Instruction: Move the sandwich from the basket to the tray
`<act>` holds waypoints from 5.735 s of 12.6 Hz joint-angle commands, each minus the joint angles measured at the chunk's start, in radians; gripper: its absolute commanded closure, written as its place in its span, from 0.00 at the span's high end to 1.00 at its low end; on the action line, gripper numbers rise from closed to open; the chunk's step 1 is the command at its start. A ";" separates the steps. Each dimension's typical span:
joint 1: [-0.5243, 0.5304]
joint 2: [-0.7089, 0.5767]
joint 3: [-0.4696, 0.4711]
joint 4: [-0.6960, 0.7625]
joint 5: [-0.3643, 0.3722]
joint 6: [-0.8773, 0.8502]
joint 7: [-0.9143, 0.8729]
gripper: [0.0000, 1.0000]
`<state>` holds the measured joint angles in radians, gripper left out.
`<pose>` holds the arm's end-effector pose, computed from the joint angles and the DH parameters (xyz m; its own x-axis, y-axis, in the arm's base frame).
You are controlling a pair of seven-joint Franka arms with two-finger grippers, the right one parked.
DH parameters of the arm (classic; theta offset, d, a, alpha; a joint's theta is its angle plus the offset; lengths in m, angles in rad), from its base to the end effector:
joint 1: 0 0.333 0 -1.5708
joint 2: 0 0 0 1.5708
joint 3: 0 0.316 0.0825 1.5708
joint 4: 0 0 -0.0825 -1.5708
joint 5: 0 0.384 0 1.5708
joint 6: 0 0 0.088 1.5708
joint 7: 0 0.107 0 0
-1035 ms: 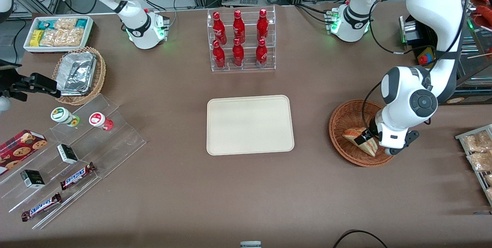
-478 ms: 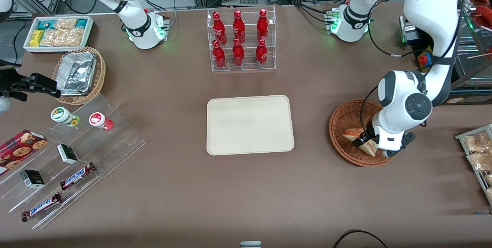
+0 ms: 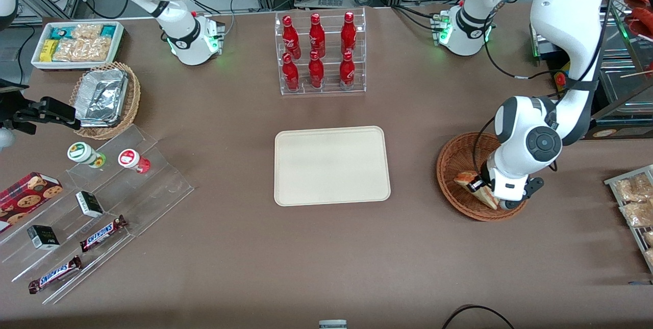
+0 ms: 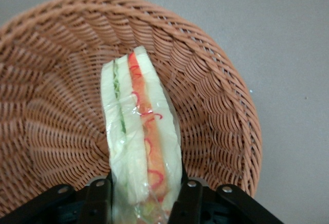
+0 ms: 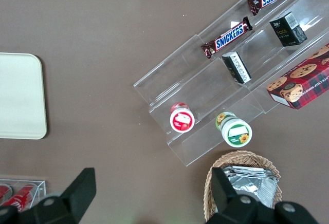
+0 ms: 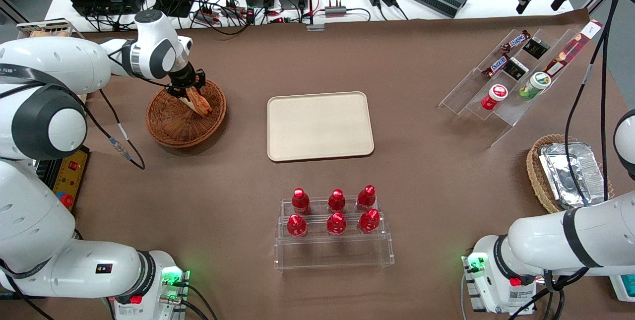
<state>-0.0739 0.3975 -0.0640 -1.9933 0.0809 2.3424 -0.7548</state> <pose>0.5981 -0.0806 0.2573 0.8451 0.5344 -0.0139 0.5330 -0.8443 -0.0550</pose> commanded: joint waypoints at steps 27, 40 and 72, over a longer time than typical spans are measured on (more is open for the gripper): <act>-0.717 0.283 -0.005 0.472 0.034 -0.083 -0.072 0.00; -0.693 0.190 0.003 0.481 0.039 -0.234 -0.110 1.00; 0.000 -0.517 0.064 0.257 -0.049 -0.824 0.601 1.00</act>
<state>-0.0585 -0.1010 -0.0051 -1.7126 0.0426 1.4971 -0.1688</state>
